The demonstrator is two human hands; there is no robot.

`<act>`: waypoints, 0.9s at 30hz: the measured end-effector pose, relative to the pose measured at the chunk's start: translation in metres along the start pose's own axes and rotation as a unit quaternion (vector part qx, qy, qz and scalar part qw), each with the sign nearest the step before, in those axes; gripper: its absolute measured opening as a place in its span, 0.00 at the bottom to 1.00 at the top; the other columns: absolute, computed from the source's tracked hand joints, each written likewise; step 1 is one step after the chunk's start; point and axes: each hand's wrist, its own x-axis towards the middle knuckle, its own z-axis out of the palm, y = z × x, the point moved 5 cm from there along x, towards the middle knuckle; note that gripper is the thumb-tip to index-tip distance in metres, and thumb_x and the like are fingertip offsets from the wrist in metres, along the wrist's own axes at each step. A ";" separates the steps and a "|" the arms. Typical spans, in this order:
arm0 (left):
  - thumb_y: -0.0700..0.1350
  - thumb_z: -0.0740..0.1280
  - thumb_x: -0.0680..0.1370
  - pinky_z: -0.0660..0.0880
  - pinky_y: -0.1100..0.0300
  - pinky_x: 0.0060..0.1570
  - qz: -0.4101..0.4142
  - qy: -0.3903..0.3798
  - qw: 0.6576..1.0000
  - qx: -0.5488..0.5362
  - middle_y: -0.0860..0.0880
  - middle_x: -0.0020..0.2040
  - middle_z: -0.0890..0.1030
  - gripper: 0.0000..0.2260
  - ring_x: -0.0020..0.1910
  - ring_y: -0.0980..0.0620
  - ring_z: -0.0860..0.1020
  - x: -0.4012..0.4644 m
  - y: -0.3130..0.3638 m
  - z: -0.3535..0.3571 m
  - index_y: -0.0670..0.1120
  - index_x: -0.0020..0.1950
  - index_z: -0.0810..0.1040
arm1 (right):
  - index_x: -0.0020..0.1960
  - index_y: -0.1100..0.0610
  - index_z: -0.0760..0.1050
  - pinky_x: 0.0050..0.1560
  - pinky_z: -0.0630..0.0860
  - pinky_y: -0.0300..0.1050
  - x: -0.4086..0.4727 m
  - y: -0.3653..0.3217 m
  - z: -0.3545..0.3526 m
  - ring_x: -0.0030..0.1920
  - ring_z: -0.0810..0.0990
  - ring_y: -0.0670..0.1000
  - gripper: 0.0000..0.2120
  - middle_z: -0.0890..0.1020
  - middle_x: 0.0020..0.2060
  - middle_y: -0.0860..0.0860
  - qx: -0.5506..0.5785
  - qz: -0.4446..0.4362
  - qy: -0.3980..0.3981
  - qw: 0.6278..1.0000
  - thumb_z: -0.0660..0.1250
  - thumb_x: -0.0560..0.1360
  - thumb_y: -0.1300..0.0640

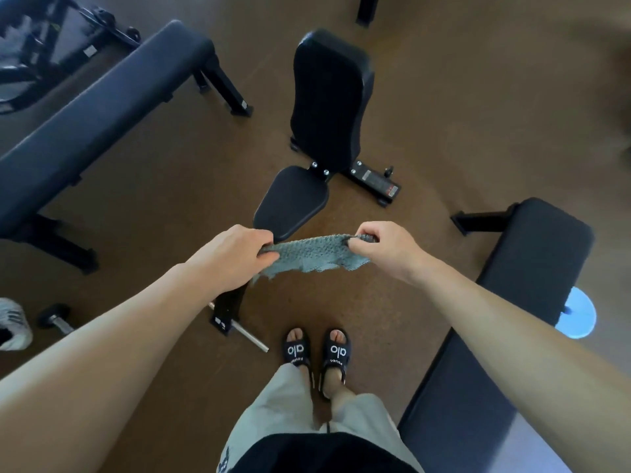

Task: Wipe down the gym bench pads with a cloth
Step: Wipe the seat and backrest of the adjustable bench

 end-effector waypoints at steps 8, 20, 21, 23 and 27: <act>0.52 0.59 0.85 0.68 0.55 0.36 -0.107 -0.001 0.973 -0.205 0.45 0.38 0.79 0.17 0.37 0.48 0.76 0.071 -0.018 -0.008 0.42 0.43 0.75 | 0.35 0.59 0.72 0.35 0.68 0.46 0.066 -0.030 0.013 0.32 0.72 0.50 0.21 0.74 0.30 0.53 0.066 0.046 0.059 0.995 0.65 0.80 0.46; 0.55 0.65 0.82 0.78 0.60 0.43 -0.148 0.011 0.945 -0.292 0.50 0.48 0.80 0.11 0.46 0.52 0.80 0.223 -0.060 0.038 0.48 0.55 0.73 | 0.62 0.52 0.79 0.64 0.79 0.53 0.210 -0.003 0.089 0.58 0.84 0.52 0.33 0.85 0.55 0.52 0.405 0.138 -0.118 0.896 0.45 0.82 0.32; 0.52 0.63 0.83 0.76 0.62 0.38 -0.148 0.034 0.947 -0.284 0.49 0.46 0.80 0.08 0.43 0.51 0.80 0.240 -0.069 0.043 0.47 0.52 0.74 | 0.59 0.53 0.80 0.63 0.80 0.53 0.230 0.011 0.089 0.56 0.85 0.53 0.33 0.86 0.52 0.52 0.416 0.140 -0.113 0.891 0.45 0.83 0.33; 0.47 0.61 0.84 0.70 0.67 0.27 -0.154 0.075 0.944 -0.283 0.48 0.43 0.79 0.07 0.36 0.53 0.76 0.276 -0.092 0.056 0.48 0.47 0.72 | 0.58 0.58 0.81 0.60 0.81 0.53 0.270 0.046 0.091 0.55 0.85 0.56 0.33 0.86 0.50 0.55 0.432 0.149 -0.068 0.887 0.45 0.84 0.36; 0.45 0.60 0.84 0.74 0.56 0.34 -0.149 0.193 0.945 -0.220 0.48 0.46 0.78 0.06 0.40 0.48 0.78 0.345 -0.148 0.095 0.48 0.48 0.68 | 0.60 0.57 0.79 0.59 0.80 0.50 0.359 0.135 0.127 0.54 0.83 0.54 0.26 0.83 0.55 0.57 0.381 0.196 0.035 0.903 0.49 0.86 0.40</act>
